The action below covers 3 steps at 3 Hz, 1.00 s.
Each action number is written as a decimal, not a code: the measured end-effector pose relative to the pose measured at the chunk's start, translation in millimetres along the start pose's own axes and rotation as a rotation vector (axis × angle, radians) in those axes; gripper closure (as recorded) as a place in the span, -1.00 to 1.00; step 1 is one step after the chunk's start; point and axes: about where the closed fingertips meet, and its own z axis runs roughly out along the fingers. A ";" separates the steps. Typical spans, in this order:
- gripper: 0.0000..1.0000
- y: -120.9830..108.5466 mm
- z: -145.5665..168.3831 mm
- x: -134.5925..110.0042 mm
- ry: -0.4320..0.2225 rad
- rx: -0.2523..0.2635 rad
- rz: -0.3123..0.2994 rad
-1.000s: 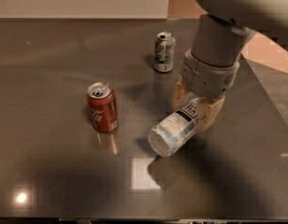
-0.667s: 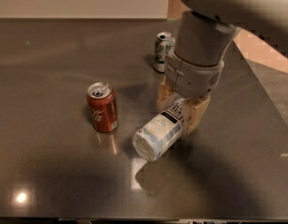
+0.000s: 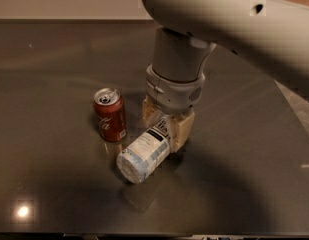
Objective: Move blue plastic bottle near coke can
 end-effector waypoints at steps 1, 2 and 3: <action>0.66 -12.9 13.0 -2.1 0.017 -0.016 0.015; 0.17 -28.5 19.1 6.2 0.035 -0.022 0.055; -0.30 -42.4 20.4 18.5 0.045 -0.017 0.098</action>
Offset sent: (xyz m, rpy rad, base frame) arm 0.0398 0.0215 -0.0256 -0.0814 0.0125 -0.1012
